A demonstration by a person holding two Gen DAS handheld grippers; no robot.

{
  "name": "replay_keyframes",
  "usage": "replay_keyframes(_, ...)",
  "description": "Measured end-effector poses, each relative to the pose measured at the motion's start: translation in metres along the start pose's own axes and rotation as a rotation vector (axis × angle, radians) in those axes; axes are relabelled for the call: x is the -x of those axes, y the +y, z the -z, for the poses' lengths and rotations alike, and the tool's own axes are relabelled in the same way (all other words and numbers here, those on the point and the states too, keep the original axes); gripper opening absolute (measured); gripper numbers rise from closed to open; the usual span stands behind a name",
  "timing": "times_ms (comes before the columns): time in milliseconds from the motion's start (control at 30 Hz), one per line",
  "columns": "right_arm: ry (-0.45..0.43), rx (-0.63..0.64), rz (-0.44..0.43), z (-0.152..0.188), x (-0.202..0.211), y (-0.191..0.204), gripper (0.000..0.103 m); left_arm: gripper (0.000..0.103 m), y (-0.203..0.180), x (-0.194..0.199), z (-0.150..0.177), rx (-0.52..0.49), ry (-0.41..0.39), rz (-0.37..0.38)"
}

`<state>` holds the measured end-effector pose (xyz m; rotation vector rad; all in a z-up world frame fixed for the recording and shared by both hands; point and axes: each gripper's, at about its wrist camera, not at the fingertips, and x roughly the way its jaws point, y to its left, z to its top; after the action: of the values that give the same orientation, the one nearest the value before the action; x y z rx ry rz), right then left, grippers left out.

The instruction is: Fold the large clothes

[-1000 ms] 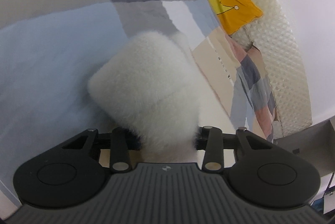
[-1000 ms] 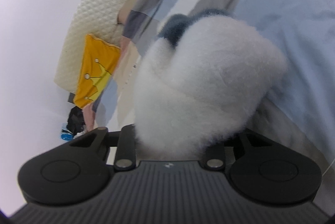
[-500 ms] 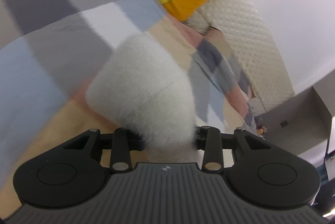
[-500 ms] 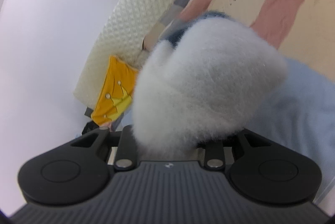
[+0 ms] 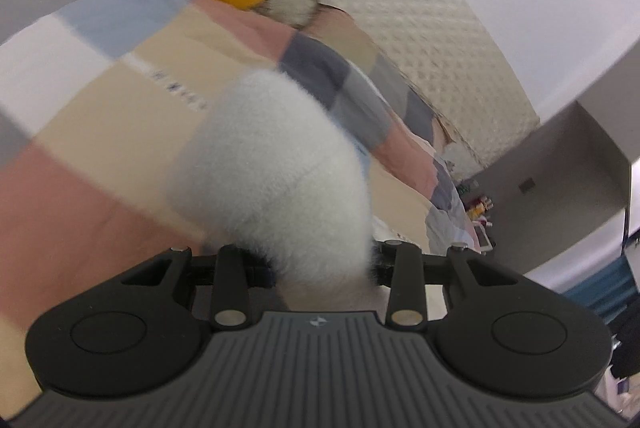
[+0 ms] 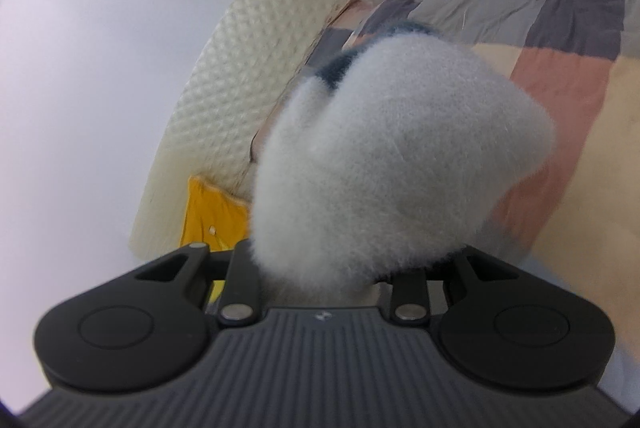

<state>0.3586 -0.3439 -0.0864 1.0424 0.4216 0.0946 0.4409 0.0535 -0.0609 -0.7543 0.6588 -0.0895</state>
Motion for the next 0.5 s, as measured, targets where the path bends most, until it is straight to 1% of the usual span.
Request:
replay_keyframes(67,-0.011,-0.022,0.012,-0.014,-0.016,-0.011,0.034,0.041,-0.011,-0.027,-0.003,-0.01,0.009,0.008)
replay_keyframes(133,-0.011,-0.035,0.034,-0.028,-0.03,-0.019,0.034,0.041,-0.022,-0.055,-0.006,-0.012,0.038,0.001)
replay_keyframes(233,-0.01,-0.045,0.057,-0.049,-0.051,-0.028,0.034,0.041,-0.035,-0.091,-0.017,0.008,0.057,0.004)
replay_keyframes(300,-0.017,-0.068,0.054,-0.063,-0.066,-0.035,0.034,0.041,-0.047,-0.112,-0.022,0.0,0.051,0.011)
replay_keyframes(367,-0.025,-0.084,0.048,-0.07,-0.072,-0.038,0.034,0.041,-0.058,-0.128,-0.022,-0.02,0.039,0.026)
replay_keyframes(433,-0.044,-0.118,0.028,-0.083,-0.079,-0.043,0.034,0.041,-0.066,-0.145,-0.022,-0.013,0.045,0.053)
replay_keyframes(500,-0.069,-0.099,0.013,-0.096,-0.085,-0.046,0.034,0.041,-0.073,-0.16,-0.021,-0.002,0.049,0.075)
